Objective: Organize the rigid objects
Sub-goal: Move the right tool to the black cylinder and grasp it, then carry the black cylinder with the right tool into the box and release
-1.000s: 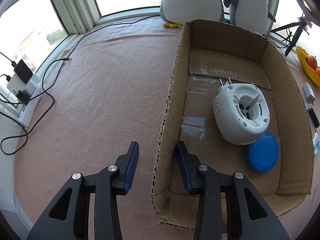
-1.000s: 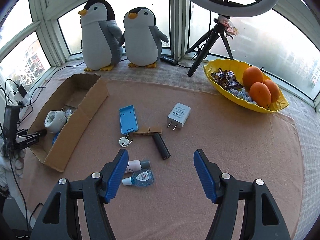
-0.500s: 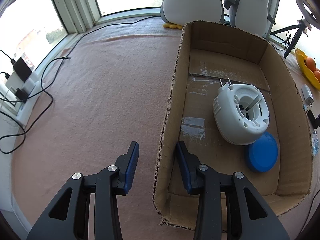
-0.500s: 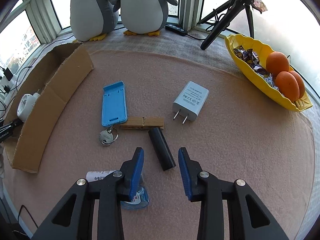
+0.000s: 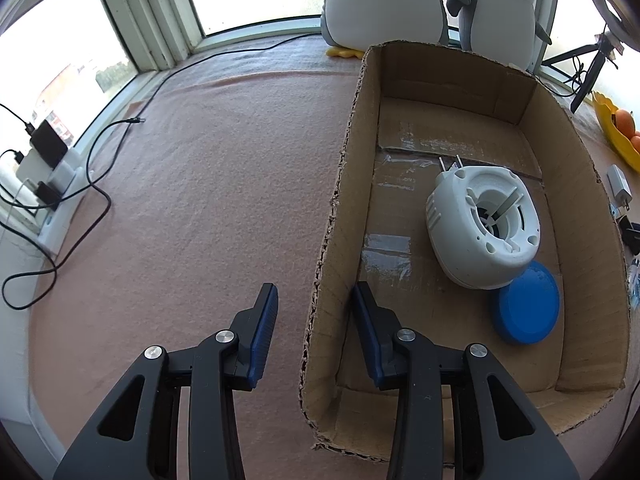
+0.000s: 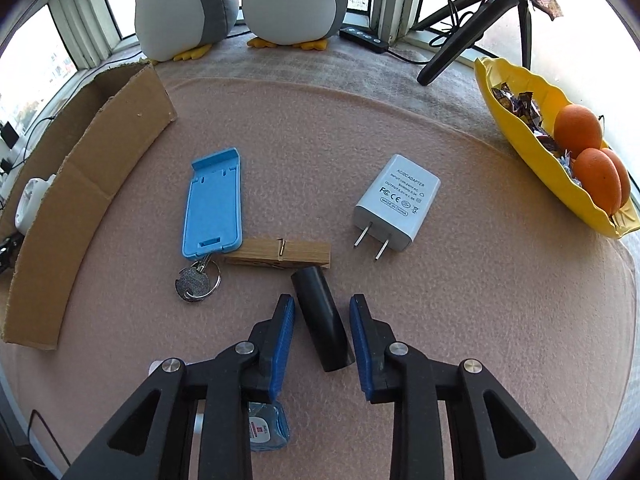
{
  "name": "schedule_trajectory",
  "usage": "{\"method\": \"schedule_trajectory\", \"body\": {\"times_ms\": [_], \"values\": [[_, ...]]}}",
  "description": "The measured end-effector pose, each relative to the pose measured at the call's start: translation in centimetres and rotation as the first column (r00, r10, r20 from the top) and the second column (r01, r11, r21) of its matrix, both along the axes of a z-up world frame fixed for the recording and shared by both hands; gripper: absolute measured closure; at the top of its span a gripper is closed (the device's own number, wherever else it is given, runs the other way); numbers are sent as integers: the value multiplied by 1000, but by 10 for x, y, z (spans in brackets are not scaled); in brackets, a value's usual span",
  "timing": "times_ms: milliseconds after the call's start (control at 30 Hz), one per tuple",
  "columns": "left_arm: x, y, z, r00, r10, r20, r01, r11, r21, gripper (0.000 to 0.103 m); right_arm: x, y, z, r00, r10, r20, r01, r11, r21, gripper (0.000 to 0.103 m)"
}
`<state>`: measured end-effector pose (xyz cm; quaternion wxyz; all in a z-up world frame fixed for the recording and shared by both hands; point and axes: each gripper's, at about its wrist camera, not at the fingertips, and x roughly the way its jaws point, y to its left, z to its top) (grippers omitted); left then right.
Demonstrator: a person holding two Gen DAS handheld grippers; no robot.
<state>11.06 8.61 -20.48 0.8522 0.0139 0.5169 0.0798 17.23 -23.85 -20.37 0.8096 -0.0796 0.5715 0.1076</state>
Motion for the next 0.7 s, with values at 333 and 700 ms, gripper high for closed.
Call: {"method": "schedule_trajectory", "body": {"times_ms": [333, 700], "values": [[0, 2, 0, 1000, 5, 2, -5, 1000, -9, 65, -1, -5, 1, 1000, -12, -8, 12, 1000, 4, 88], [0, 4, 0, 1000, 4, 4, -4, 1000, -18, 65, -20, -11, 23, 998, -53, 37, 52, 998, 41, 88]]}}
